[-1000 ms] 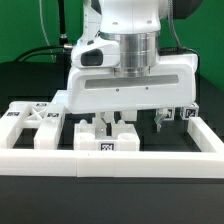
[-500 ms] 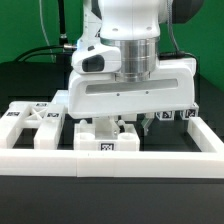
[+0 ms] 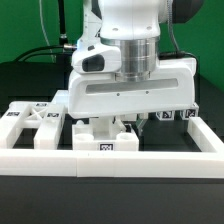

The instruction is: Assemble chair

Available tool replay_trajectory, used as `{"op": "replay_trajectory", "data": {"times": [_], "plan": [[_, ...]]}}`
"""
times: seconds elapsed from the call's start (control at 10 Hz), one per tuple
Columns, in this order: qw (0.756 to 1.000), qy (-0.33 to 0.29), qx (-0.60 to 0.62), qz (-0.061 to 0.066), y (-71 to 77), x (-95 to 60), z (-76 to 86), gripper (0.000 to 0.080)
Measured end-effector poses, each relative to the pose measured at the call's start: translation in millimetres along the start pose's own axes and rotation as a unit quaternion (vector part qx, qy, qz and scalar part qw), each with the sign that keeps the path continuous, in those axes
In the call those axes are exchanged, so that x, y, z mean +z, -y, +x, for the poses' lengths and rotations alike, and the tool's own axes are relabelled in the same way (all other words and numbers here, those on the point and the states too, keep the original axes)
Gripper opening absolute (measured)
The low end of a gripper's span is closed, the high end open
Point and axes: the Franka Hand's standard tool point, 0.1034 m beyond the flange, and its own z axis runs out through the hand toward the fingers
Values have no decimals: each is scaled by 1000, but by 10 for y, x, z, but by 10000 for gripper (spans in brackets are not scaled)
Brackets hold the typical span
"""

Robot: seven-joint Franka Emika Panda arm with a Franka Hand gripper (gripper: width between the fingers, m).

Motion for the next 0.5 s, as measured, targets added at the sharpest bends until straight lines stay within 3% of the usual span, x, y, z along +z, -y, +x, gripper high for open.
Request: {"op": "replay_trajectory", "data": {"times": [0.2, 0.5], "plan": [[1000, 0, 1, 0, 12, -2, 6, 33], [1000, -4, 8, 4, 319, -25, 180, 33]]}}
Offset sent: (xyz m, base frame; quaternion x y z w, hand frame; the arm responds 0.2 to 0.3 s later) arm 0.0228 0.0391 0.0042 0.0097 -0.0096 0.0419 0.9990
